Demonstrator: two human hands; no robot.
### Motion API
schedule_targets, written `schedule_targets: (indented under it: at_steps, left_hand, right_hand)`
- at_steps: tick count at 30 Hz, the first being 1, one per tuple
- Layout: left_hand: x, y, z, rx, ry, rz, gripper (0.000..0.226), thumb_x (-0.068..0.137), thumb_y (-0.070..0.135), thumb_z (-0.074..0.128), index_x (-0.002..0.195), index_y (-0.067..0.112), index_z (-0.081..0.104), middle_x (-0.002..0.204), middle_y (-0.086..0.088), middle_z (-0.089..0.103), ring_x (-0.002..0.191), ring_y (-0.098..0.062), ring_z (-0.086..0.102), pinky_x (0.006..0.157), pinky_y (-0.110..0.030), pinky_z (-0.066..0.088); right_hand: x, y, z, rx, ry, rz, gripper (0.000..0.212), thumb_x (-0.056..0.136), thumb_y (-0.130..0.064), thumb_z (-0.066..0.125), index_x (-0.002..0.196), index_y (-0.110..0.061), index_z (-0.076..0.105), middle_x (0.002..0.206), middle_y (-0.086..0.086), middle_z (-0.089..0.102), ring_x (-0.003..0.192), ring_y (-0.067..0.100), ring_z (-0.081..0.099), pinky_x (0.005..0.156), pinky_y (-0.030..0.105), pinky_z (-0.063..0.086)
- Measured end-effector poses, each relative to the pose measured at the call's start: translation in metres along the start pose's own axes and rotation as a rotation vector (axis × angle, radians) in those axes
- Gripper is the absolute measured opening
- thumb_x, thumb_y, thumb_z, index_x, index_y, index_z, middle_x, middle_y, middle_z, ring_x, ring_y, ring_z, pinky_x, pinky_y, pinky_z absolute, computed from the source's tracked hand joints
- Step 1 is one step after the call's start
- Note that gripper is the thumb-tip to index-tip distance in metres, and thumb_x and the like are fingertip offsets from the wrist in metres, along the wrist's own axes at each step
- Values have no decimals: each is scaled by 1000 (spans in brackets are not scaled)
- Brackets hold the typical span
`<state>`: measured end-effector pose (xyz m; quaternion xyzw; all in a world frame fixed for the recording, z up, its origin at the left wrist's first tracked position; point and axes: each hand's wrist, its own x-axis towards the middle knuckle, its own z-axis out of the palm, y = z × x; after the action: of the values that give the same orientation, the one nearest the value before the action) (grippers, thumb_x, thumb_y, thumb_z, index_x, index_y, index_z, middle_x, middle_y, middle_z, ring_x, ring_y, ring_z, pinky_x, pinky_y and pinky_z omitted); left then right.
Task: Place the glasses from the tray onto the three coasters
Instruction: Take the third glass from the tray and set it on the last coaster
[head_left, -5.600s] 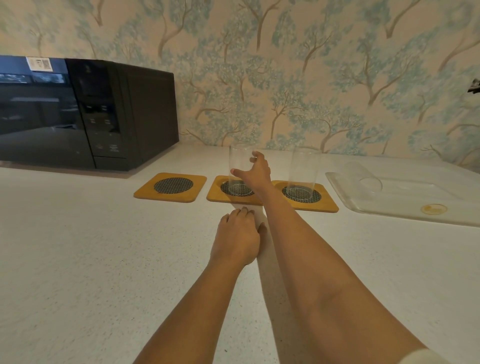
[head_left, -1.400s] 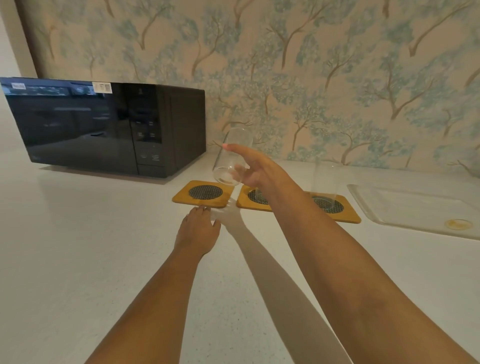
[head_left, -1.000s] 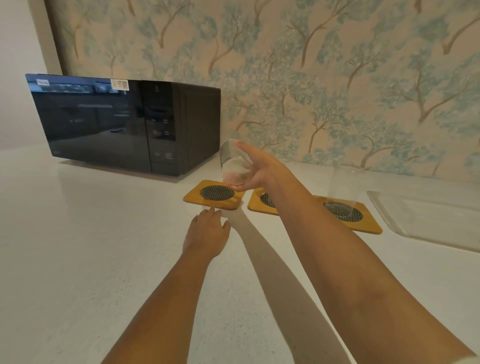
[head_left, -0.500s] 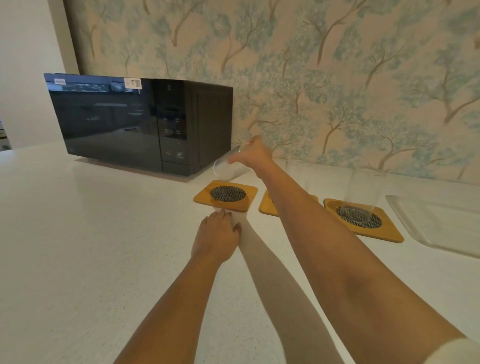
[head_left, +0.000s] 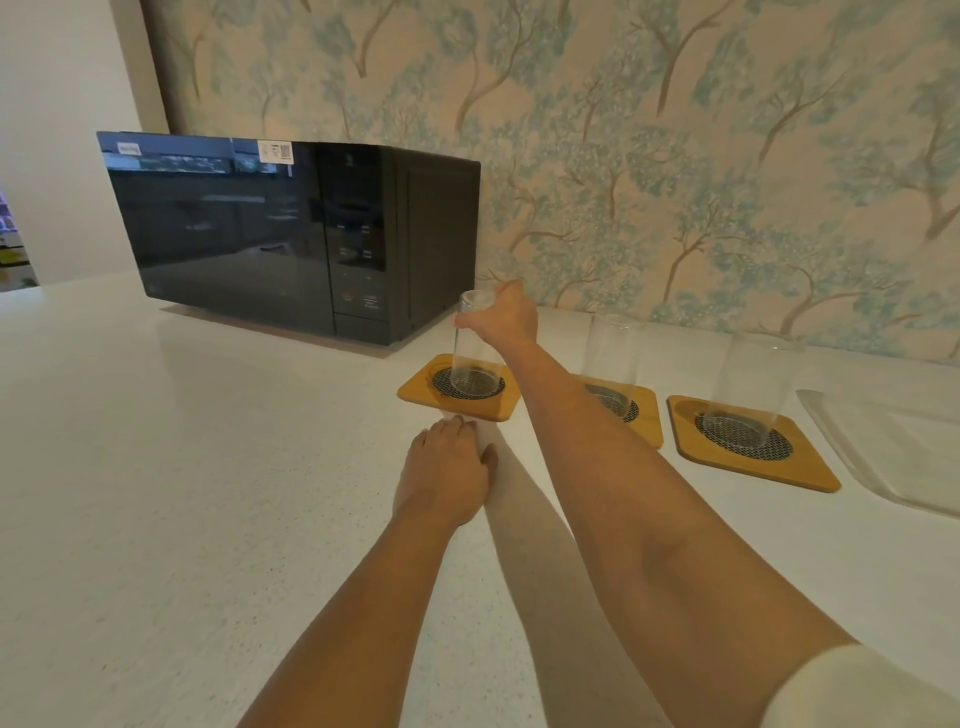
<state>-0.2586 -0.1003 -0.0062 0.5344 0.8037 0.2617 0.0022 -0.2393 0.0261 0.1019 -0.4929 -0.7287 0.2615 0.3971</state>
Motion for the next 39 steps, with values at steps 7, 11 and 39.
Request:
schedule_targets:
  at_steps: [7,11,39]
  left_hand:
    - [-1,1,-1,-24,5,-30,40,95,39,33,121,14,49,123,-6,59,111,-24,56,102,-40,45]
    - [-3,3,-2,-130,-21,-91,42,96,39,28,123,15,49,127,-6,57,114,-25,54,104,-41,43]
    - [6,-2,4,84,-1,41,44,94,43,35,127,15,47,130,-4,56,118,-22,53,106,-39,39]
  right_hand:
    - [4,0,8,7,-17,6,73,73,-33,80,133,-10,44,129,10,56,119,26,55,92,33,50]
    - [4,-2,13,-6,-23,-20,72,73,-33,80,133,-10,46,128,10,58,117,26,57,93,34,53]
    - [-2,15,17,59,-87,7,92,77,-24,79,147,-15,20,147,13,39,136,32,35,109,41,37]
